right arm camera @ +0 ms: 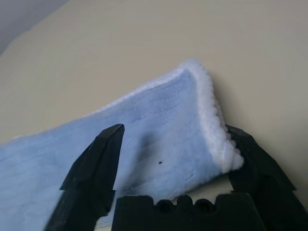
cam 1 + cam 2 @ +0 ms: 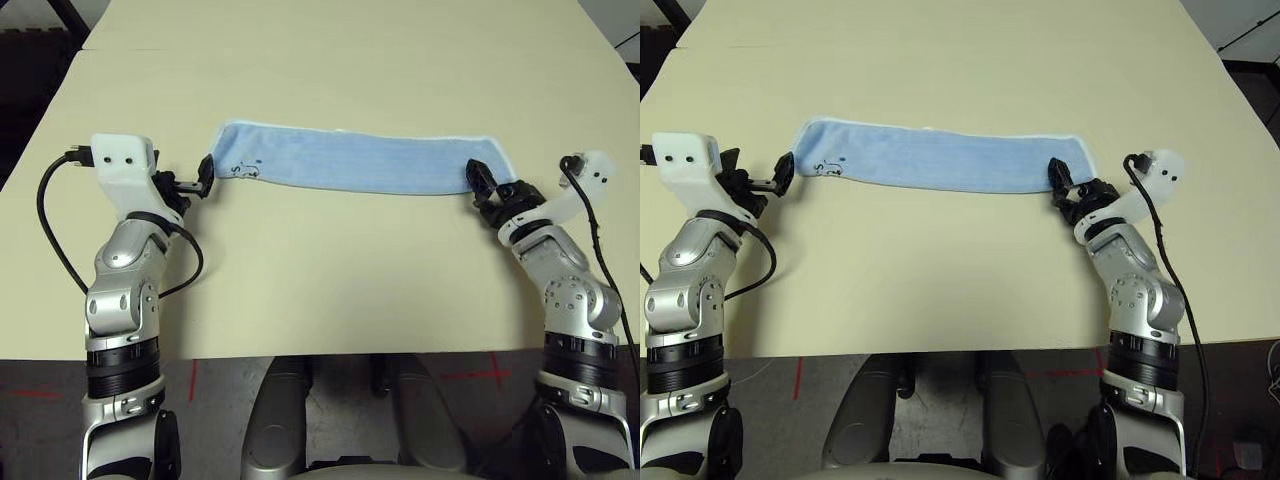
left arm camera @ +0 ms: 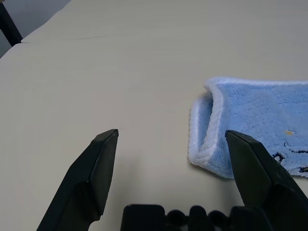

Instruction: Fold the towel and set it aside.

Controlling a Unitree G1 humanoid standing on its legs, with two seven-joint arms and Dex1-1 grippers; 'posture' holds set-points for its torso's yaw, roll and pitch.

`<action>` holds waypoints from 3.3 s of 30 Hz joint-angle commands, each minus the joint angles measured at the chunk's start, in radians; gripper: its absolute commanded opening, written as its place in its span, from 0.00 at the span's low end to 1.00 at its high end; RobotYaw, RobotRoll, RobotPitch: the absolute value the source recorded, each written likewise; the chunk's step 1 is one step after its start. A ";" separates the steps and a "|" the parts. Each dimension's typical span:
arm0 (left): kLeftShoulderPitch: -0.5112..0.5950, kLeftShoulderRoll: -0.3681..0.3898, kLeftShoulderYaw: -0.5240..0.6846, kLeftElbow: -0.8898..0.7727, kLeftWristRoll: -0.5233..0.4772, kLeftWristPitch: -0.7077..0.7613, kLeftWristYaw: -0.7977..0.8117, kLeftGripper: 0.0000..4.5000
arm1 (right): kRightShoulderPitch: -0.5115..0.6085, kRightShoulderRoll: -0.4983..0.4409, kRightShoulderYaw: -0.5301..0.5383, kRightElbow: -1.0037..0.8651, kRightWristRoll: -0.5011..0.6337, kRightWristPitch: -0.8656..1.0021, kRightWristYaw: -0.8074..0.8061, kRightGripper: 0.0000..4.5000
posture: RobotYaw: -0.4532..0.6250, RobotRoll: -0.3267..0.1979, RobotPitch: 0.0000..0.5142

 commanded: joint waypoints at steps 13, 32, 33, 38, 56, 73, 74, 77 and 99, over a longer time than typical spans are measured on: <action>-0.011 0.012 -0.021 0.031 0.001 -0.005 -0.008 1.00 | 0.034 -0.030 -0.012 0.132 -0.065 -0.025 -0.027 0.01 | 0.43 0.62 0.66; -0.031 0.013 -0.028 0.047 0.003 -0.014 -0.016 1.00 | -0.065 -0.144 -0.034 0.323 -0.117 -0.149 -0.022 0.01 | 0.43 0.62 0.64; -0.032 0.012 -0.029 0.047 0.003 -0.014 -0.016 1.00 | -0.065 -0.147 -0.036 0.324 -0.117 -0.151 -0.025 0.01 | 0.43 0.62 0.64; -0.035 0.006 -0.033 0.051 0.003 -0.018 -0.015 1.00 | -0.062 -0.172 -0.049 0.335 -0.127 -0.167 -0.033 0.01 | 0.43 0.62 0.64; -0.048 -0.001 -0.043 0.060 0.004 -0.027 -0.004 1.00 | -0.127 -0.082 0.014 0.186 -0.070 -0.146 0.042 0.01 | 0.43 0.62 0.62; -0.044 -0.009 -0.047 0.056 0.003 -0.027 0.008 1.00 | -0.129 0.044 0.162 -0.033 -0.014 -0.020 0.123 0.01 | 0.45 0.62 0.61; -0.044 -0.010 -0.048 0.056 0.003 -0.027 0.009 1.00 | -0.129 0.049 0.169 -0.036 -0.015 -0.017 0.127 0.01 | 0.45 0.62 0.61; -0.044 -0.014 -0.051 0.055 0.004 -0.027 0.010 1.00 | -0.136 0.065 0.187 -0.033 -0.021 -0.015 0.132 0.01 | 0.45 0.62 0.61; -0.037 -0.013 -0.045 0.046 0.004 -0.026 0.018 1.00 | -0.142 0.181 0.304 0.024 -0.082 -0.016 0.139 0.01 | 0.47 0.62 0.61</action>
